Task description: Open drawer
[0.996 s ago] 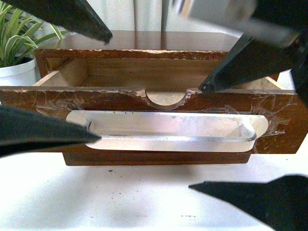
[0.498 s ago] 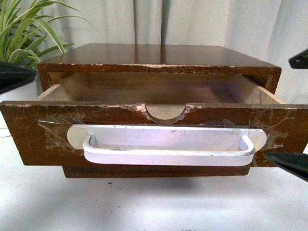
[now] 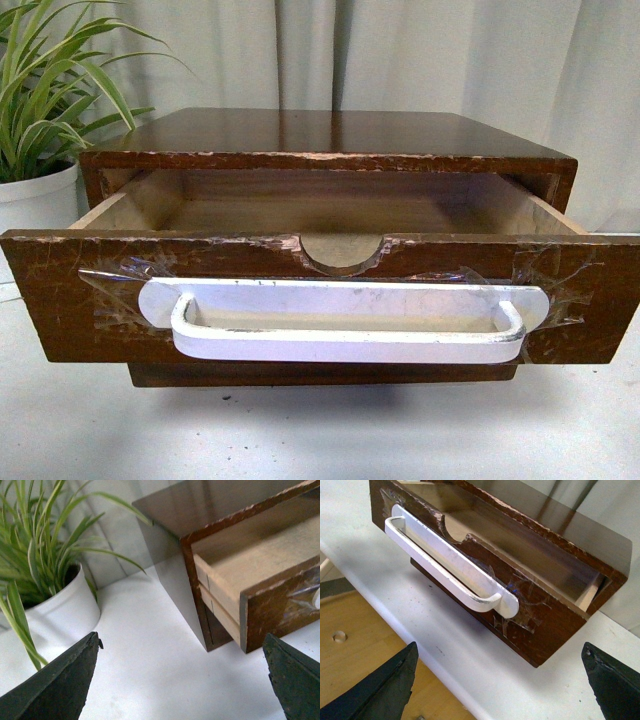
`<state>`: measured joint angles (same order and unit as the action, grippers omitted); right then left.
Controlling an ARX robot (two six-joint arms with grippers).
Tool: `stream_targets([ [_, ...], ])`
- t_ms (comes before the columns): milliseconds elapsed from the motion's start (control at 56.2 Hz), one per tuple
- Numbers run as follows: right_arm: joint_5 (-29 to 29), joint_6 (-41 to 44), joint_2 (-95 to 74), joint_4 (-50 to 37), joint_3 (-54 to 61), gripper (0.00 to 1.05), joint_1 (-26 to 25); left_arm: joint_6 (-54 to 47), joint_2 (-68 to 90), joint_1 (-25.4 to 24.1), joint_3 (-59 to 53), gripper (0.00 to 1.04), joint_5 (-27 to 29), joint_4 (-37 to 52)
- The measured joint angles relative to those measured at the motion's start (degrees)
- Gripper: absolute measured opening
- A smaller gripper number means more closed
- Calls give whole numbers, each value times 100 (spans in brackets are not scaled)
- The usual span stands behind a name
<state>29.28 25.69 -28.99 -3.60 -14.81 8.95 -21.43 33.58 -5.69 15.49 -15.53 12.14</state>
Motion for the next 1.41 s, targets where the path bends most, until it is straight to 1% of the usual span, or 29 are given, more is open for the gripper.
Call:
stream_targets([
  [89, -39, -245, 380, 96, 210, 96, -129, 446, -439, -55, -260, 98, 205, -297],
  [267, -98, -660, 1180, 501, 516, 96, -345, 1172, -1790, -168, -632, 98, 520, -1453],
  [338, -166, -776, 1480, 695, 608, 96, -378, 1364, -2238, -205, -682, 98, 562, -1864],
  [374, -216, -820, 1604, 785, 640, 96, -378, 1486, -2461, -205, -726, 98, 651, -2055],
  [409, -264, -885, 1784, 903, 693, 96, -372, 1589, -2601, -120, -776, 98, 881, -2186],
  [445, -378, -981, 1926, 909, 758, 96, -363, 1648, -2677, 35, -866, 98, 1139, -2243],
  [480, -424, -1102, 2006, 883, 807, 96, -363, 1714, -2728, 153, -966, 98, 1237, -2304],
  [516, -490, -1268, 2063, 850, 859, 96, -391, 1799, -2758, 177, -1058, 98, 1239, -2308],
  [587, -614, -1432, 2118, 776, 927, 96, -411, 1915, -2811, 199, -1132, 98, 1432, -2302],
  [854, -627, -1591, 2131, 767, 942, 96, -420, 2020, -2872, 254, -1158, 98, 1462, -2243],
  [890, -739, -1628, 2153, 745, 955, 95, -374, 2031, -2999, 341, -1285, 93, 1563, -1928],
  [907, -1226, -1757, 2221, 590, 1008, 92, -256, 2033, -3045, 376, -1338, 91, 1580, -1814],
  [925, -1495, -1803, 2249, 516, 1036, 91, -175, 2046, -3139, 424, -1423, 87, 1572, -1615],
  [979, -2924, -2109, 2417, 308, 1154, 80, 197, 2057, -3309, 551, -1486, 77, 1530, -1309],
  [996, -3141, -2129, 2441, 302, 1167, 78, 234, 2059, -3324, 557, -1484, 75, 1534, -1279],
  [1032, -3617, -2258, 2509, 299, 1187, 71, 254, 2061, -3340, 557, -1484, 69, 1541, -1244],
  [1068, -3827, -2315, 2542, 299, 1193, 66, 225, 2068, -3348, 555, -1486, 62, 1543, -1246],
  [1085, -3891, -2354, 2559, 299, 1198, 62, 195, 2068, -3348, 555, -1486, 60, 1545, -1246],
  [1121, -3912, -2400, 2581, 299, 1207, 57, 149, 2072, -3351, 555, -1486, 53, 1554, -1246],
  [1192, -3770, -2452, 2715, 297, 1327, 46, 2, 2072, -3351, 555, -1486, 42, 1537, -1246],
  [1263, -3064, -2470, 2855, 380, 1445, 34, -507, 2076, -3351, 562, -1486, 32, 1556, -1246],
  [1299, -2966, -2472, 2861, 376, 1445, 28, -667, 2076, -3353, 562, -1486, 26, 1554, -1246],
  [1335, -2953, -2474, 2865, 376, 1445, 23, -772, 2081, -3353, 562, -1486, 19, 1545, -1246],
  [1406, -2979, -2494, 2874, 376, 1445, 12, -868, 2090, -3353, 562, -1486, 8, 1556, -1246],
])
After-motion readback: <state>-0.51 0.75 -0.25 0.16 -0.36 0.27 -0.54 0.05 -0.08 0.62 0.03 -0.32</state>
